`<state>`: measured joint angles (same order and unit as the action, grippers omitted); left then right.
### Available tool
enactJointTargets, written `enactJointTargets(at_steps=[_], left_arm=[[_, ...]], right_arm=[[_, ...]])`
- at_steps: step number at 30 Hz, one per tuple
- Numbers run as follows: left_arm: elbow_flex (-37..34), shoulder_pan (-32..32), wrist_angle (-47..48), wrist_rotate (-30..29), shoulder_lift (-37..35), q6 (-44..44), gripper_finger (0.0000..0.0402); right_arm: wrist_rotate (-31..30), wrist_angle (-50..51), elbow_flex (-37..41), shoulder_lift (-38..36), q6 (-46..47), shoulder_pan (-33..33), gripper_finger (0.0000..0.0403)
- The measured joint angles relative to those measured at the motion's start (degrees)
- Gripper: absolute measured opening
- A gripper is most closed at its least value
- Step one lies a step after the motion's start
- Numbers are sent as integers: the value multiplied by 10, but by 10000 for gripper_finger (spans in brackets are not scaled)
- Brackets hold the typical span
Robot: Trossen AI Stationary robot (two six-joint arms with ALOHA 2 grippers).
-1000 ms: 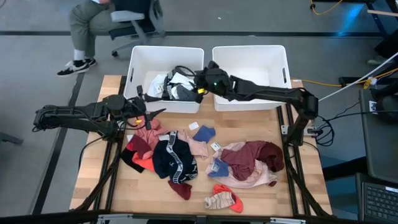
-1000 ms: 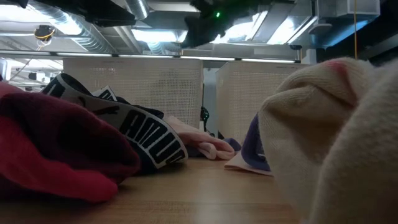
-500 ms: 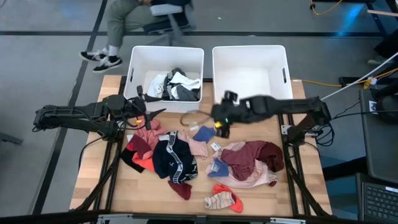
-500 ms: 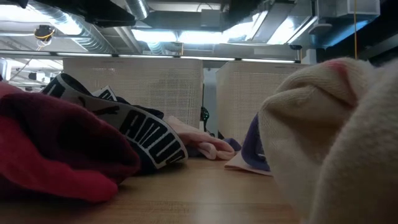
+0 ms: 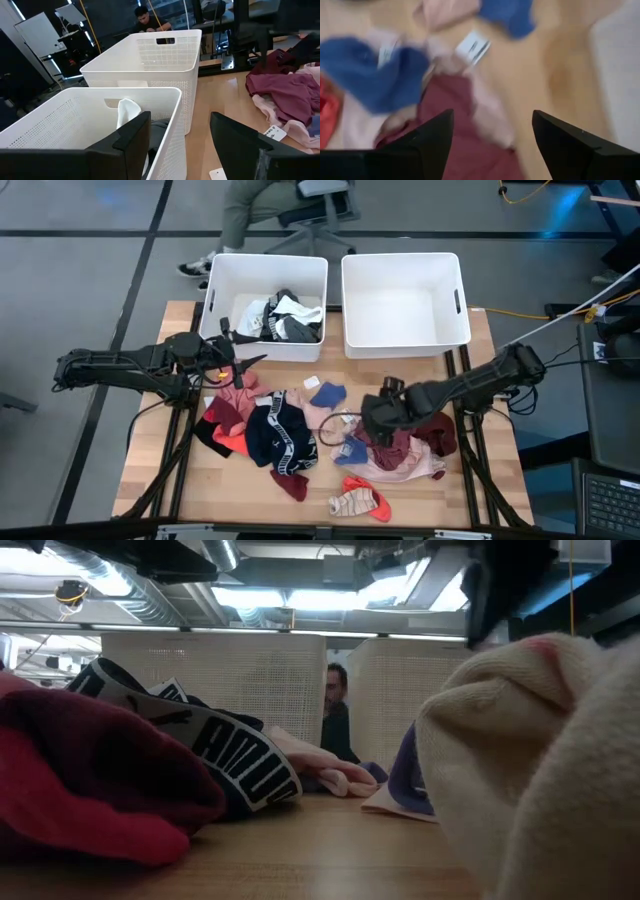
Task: Sort clothes
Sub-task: Put the red tube top into the right white laundry bin
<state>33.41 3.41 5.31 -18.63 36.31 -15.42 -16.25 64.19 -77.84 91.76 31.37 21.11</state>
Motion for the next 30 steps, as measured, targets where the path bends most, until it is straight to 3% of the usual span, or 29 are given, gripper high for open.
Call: enactJointTargets(at_steps=[5,10,14,26,30], left_arm=[[0,0,-2,0,0,3,194],[0,0,-3,0,0,7,194],[0,0,-4,0,0,12,194],[0,0,-1,0,0,12,194],[0,0,-1,0,0,12,194]], right_arm=[[55,-20,70,-1,76,47,269],[45,-95,118,-1,95,91,269],[15,-159,152,0,69,102,269],[2,-260,236,3,-15,100,268],[-5,-266,241,3,-19,100,235]])
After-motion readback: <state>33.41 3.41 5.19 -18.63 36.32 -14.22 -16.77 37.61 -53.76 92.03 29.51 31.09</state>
